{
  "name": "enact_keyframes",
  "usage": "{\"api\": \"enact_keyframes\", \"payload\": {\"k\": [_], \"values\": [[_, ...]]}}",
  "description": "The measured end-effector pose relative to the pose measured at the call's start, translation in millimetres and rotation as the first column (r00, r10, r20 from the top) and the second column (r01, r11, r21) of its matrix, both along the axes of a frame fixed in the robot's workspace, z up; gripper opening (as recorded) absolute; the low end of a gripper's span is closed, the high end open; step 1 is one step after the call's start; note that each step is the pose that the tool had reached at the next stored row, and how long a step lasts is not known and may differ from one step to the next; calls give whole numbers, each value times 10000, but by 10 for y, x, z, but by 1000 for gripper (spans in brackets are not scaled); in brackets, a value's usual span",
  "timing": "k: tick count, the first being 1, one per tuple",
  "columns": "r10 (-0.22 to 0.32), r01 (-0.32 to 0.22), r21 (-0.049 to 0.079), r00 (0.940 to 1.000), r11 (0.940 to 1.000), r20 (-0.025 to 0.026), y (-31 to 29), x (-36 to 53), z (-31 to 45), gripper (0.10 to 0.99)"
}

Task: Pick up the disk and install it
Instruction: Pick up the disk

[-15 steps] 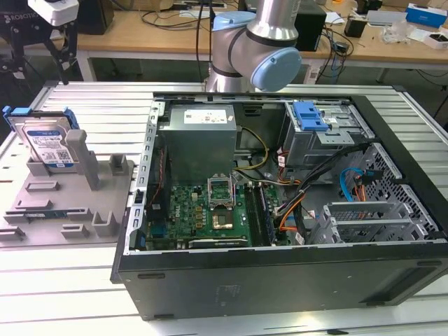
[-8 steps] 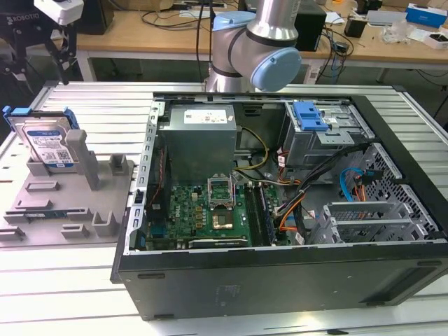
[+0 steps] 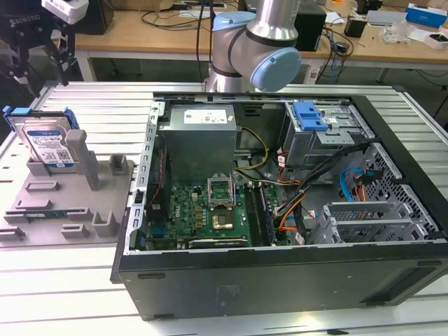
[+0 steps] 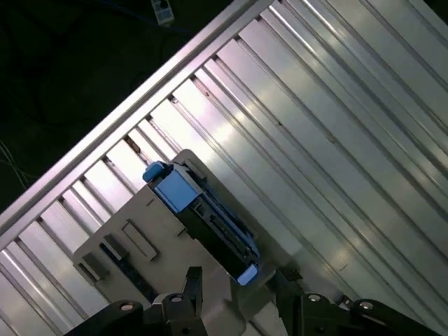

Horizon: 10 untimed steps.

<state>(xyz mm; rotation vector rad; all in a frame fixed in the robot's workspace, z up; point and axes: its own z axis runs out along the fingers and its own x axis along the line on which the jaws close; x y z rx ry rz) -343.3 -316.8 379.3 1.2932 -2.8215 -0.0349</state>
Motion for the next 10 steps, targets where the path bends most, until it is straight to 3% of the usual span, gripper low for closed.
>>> {"api": "enact_keyframes", "payload": {"k": [5,10], "values": [[1055,-1055,-6,9944,9944,0,1,0,-7,541],[1920,-1920,-14,9814,9814,-1,1,0,-10,541]]}}
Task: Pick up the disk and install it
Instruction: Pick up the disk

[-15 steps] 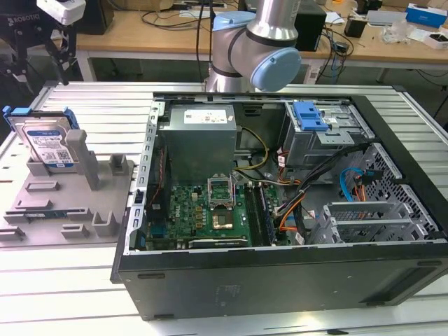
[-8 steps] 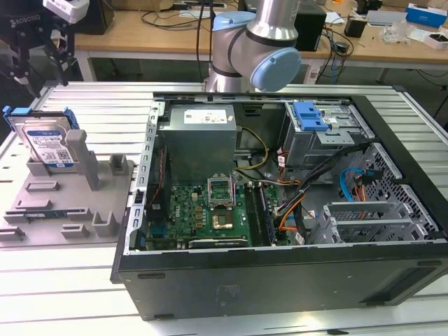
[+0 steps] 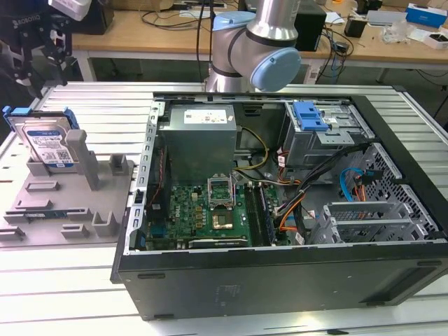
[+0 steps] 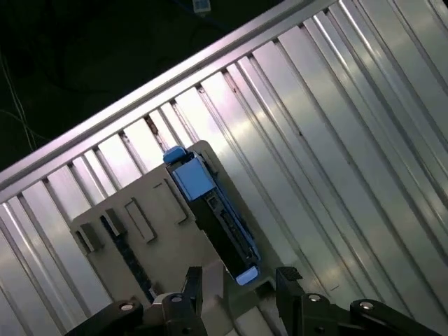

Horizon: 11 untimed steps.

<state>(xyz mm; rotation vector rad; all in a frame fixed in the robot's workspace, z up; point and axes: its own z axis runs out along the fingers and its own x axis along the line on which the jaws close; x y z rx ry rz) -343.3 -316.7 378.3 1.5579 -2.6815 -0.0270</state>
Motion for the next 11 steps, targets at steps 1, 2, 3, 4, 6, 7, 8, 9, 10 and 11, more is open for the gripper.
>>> {"api": "enact_keyframes", "payload": {"k": [1,2,3,4,6,7,8,9,10,11], "values": [[175,-175,-2,9998,9998,1,0,0,-1,541],[360,-360,-4,9994,9994,2,0,0,-1,541],[512,-512,-5,9987,9987,3,0,0,-2,541],[846,-846,-8,9964,9964,6,0,0,-4,541],[1334,-1334,-13,9911,9911,11,0,0,-6,541],[1497,-1497,-14,9887,9887,12,0,0,-7,541],[1656,-1656,-16,9862,9862,13,0,0,-8,541],[1830,-1830,-17,9831,9831,15,0,0,-9,541],[2122,-2122,-18,9772,9772,16,0,0,-11,541],[2325,-2325,-20,9726,9726,17,0,0,-13,541]]}}
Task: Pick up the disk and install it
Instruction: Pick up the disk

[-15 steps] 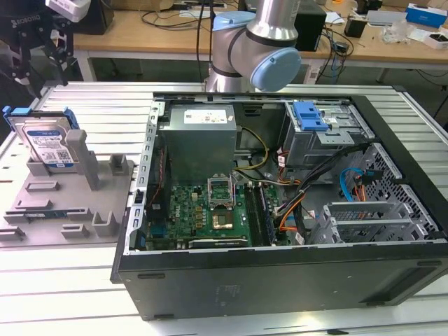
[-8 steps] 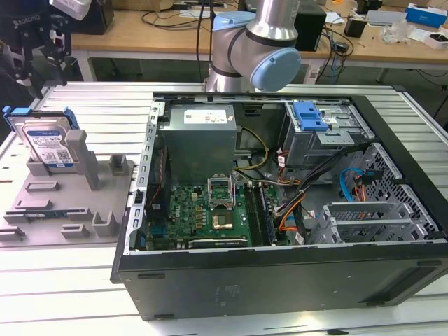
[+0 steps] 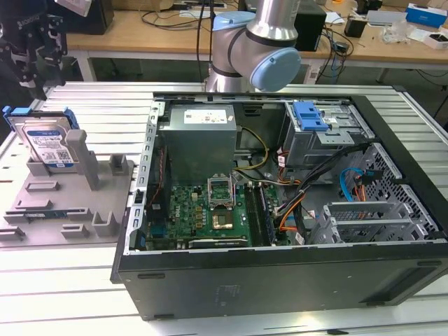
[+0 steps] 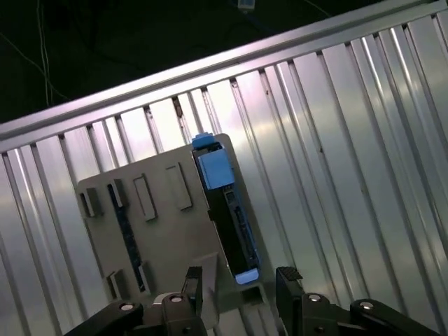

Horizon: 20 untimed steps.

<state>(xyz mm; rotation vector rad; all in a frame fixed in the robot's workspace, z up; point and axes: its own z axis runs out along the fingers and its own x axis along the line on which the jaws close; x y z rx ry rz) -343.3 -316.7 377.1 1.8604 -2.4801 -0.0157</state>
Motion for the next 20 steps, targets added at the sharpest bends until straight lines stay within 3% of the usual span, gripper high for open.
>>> {"api": "enact_keyframes", "payload": {"k": [4,10,12,14,15,17,20], "values": [[521,-521,-10,9986,9986,1,0,0,-3,541],[525,-525,-10,9986,9986,2,0,0,-3,541],[536,-536,-1,9986,9986,42,8,0,-4,541],[682,-682,-7,9976,9977,132,15,0,-3,541],[799,-799,-9,9967,9968,154,14,0,-3,541],[1256,-1256,-9,9920,9921,157,15,0,-4,541],[2018,-2018,-9,9793,9794,158,15,0,-23,541]]}}
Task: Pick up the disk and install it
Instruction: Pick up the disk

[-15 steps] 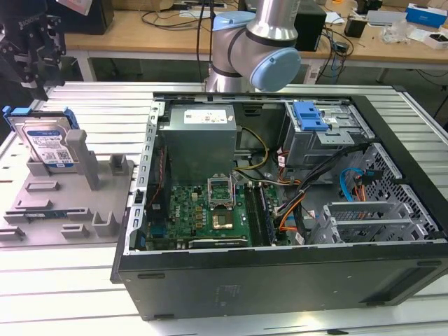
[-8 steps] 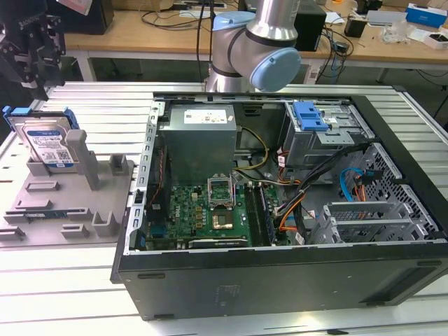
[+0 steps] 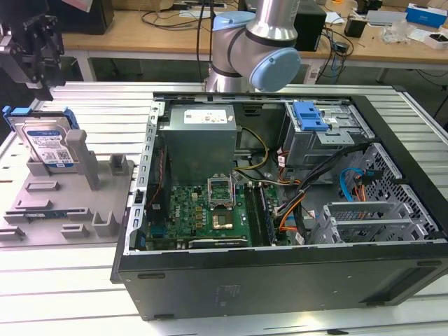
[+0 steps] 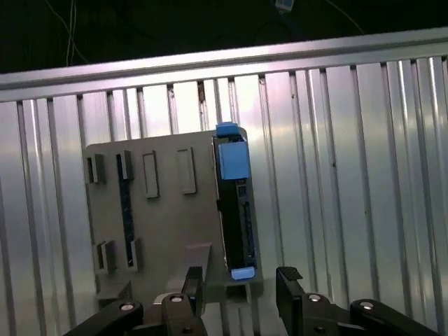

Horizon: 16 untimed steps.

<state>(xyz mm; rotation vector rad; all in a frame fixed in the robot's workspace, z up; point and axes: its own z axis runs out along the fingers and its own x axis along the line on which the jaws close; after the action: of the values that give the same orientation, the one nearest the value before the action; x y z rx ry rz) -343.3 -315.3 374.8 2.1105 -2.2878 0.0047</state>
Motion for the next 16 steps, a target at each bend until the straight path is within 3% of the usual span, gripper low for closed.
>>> {"api": "enact_keyframes", "payload": {"k": [16], "values": [[835,-835,1,9965,9965,1,8,-206,-102,541]]}}
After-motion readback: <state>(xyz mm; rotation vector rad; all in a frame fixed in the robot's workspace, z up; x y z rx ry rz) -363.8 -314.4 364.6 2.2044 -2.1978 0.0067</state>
